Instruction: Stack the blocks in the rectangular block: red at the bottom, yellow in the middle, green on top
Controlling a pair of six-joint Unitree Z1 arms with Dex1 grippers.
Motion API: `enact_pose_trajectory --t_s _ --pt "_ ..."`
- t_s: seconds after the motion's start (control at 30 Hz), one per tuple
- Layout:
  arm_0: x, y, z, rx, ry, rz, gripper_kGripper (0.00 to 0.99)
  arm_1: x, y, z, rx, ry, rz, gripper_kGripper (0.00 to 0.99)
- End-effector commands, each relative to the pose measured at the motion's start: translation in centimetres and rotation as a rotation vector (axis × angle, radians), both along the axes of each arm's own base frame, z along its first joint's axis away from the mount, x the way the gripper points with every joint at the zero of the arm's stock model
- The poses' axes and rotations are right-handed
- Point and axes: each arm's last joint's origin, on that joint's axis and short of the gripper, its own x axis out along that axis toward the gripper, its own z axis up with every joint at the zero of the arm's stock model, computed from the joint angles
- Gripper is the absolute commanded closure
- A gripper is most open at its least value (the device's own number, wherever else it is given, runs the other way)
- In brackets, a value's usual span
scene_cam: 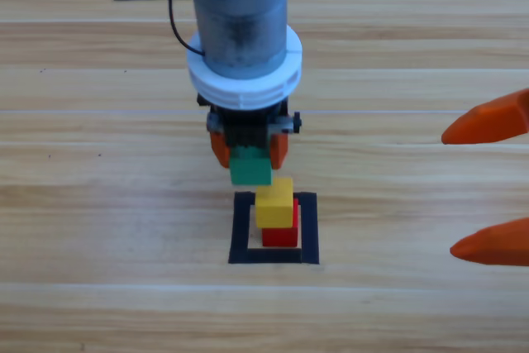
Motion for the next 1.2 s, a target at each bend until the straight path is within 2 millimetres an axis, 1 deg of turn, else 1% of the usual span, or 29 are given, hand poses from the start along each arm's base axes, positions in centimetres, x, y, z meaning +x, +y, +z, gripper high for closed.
enact_pose_trajectory --t_s 0.03,0.7,1.2 --pt "-0.3 -1.8 -2.7 0.038 0.048 -0.018 0.981 0.0 -0.1 -0.9 -0.034 0.009 -0.011 0.021" --pt "0.2 -3.1 -4.3 0.043 0.060 -0.023 0.979 0.0 -0.1 -0.9 -0.036 0.006 -0.013 0.021" --pt "0.3 -3.3 -4.2 0.037 0.053 -0.025 0.979 0.0 0.0 -1.0 -0.038 0.008 -0.015 0.021"
